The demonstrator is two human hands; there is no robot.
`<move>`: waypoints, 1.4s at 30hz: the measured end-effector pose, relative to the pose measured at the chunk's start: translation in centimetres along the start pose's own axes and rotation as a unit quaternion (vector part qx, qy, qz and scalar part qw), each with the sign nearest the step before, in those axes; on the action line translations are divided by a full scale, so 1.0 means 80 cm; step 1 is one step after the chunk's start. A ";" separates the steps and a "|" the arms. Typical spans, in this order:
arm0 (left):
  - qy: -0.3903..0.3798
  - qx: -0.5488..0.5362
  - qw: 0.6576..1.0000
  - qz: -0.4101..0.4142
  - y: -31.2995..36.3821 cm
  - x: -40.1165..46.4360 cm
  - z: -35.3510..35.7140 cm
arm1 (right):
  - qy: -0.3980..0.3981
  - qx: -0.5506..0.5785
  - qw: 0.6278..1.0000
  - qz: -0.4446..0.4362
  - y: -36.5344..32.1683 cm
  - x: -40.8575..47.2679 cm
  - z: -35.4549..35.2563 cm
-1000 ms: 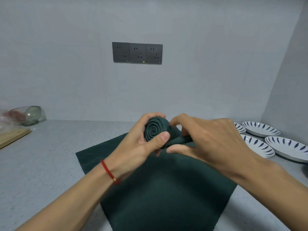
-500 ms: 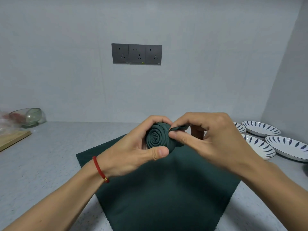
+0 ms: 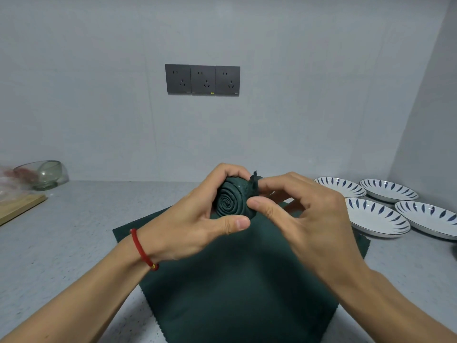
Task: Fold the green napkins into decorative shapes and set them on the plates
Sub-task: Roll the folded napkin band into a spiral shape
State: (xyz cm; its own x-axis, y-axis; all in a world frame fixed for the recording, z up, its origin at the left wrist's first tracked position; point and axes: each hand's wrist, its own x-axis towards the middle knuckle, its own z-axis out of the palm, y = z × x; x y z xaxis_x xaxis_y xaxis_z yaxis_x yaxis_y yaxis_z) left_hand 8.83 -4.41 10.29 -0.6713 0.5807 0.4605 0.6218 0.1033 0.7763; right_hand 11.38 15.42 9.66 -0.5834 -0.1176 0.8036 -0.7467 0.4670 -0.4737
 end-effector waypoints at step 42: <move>0.222 0.290 0.927 0.090 -0.016 0.001 0.026 | -0.031 -0.121 0.992 -0.018 0.026 -0.007 0.023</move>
State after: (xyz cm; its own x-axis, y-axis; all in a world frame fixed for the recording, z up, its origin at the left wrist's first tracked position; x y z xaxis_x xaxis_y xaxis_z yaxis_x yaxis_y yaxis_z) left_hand 8.77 -2.84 8.45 -0.5561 0.2533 0.7916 0.7648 0.5288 0.3681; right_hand 9.53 14.84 7.57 -0.5815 -0.1879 0.7915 -0.6731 0.6576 -0.3384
